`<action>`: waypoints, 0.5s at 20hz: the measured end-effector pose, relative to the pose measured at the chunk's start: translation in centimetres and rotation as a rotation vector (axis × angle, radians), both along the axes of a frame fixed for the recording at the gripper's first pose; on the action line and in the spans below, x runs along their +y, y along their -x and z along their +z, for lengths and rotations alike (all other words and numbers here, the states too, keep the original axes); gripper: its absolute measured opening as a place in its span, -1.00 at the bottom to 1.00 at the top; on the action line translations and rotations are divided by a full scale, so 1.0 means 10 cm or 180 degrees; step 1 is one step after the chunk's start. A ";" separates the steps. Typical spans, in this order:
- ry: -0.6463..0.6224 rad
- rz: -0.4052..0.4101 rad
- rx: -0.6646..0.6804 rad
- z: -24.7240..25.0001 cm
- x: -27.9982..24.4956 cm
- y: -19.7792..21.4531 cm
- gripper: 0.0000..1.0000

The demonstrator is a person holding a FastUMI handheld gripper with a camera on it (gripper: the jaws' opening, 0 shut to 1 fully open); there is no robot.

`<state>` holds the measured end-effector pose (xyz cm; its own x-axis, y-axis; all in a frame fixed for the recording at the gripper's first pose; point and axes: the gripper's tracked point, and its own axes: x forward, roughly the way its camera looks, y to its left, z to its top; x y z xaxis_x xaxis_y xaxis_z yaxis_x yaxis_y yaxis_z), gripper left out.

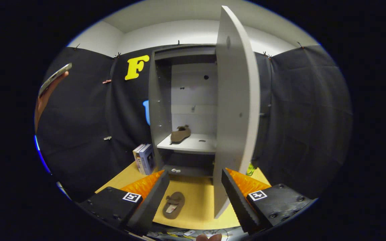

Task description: Open the shoe cabinet door, grab the shoes and put them into the shoe cabinet, then close the shoe cabinet door.

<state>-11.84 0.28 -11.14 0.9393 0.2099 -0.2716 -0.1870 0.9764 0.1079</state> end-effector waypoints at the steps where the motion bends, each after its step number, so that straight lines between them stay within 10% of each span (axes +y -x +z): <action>1: -0.0094 0.0050 0.0134 -0.16 0.15 -0.01 0.99; 10: -0.0200 0.0319 0.1362 -2.06 1.12 -0.18 0.98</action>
<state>-10.05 11.51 -31.70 0.7193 0.3226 -0.6152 -0.2059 0.9449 0.2547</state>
